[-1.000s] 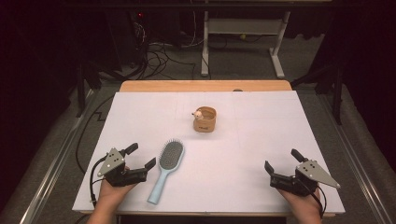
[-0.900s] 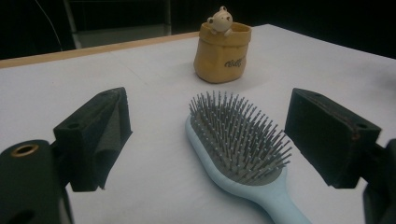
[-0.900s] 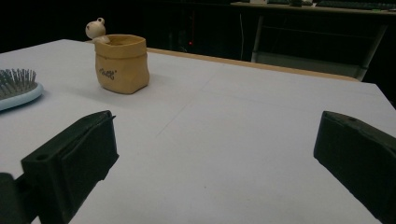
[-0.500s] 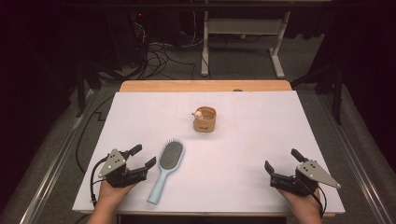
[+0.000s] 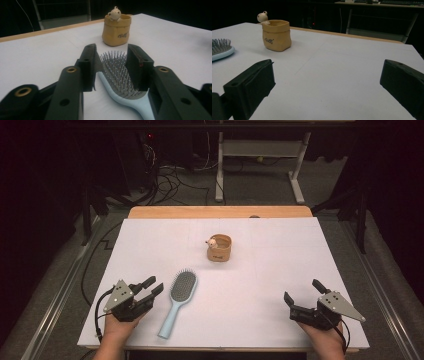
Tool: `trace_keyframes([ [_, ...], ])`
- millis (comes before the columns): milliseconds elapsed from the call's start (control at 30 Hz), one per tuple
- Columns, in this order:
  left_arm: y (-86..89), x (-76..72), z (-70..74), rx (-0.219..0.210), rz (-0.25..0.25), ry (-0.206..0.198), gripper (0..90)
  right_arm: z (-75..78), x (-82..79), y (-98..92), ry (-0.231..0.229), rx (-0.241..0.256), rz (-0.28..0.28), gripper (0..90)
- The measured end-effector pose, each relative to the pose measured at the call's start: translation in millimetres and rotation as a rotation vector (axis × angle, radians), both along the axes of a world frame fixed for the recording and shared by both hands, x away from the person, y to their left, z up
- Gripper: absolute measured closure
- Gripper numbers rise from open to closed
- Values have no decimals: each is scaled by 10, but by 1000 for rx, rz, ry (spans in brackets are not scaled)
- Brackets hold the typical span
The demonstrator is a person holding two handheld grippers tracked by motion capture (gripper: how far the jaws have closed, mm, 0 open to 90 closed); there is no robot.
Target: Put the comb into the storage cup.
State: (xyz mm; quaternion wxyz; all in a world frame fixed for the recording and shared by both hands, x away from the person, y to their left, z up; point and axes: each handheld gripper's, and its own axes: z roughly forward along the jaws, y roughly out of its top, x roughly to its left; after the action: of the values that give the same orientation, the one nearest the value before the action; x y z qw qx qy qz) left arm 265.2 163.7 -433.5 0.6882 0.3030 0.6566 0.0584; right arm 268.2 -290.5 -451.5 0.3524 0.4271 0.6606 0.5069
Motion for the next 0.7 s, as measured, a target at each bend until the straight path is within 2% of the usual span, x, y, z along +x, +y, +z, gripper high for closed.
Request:
trace_keyframes([
  [67,1,-5,3,3,-6,2,651,0,1,1,1,0,0,3],
  [100,-9,-9,9,4,-2,6,700,-1,1,2,0,-3,-1,3],
  [200,-20,-14,12,5,-8,15,731,0,-1,1,0,1,-2,2],
  [267,-33,-14,7,15,2,12,793,0,-1,0,0,1,-2,3],
  [300,-40,-21,6,24,5,5,793,0,-1,0,0,1,-2,3],
  [333,-41,-31,12,21,-5,7,850,-2,0,0,2,-2,-2,2],
  [400,-57,-41,11,19,-8,14,866,-3,1,0,2,-2,-4,3],
  [433,-21,15,-23,85,-35,-94,883,-5,4,-2,4,-3,-6,3],
  [467,-53,-37,-15,59,-41,8,896,-7,5,-5,6,-2,-6,3],
  [500,-77,-47,-1,31,-40,39,897,-6,5,-5,6,-1,-6,3],
  [700,-170,-67,-34,60,-99,111,899,-7,5,-9,8,4,-9,3],
])
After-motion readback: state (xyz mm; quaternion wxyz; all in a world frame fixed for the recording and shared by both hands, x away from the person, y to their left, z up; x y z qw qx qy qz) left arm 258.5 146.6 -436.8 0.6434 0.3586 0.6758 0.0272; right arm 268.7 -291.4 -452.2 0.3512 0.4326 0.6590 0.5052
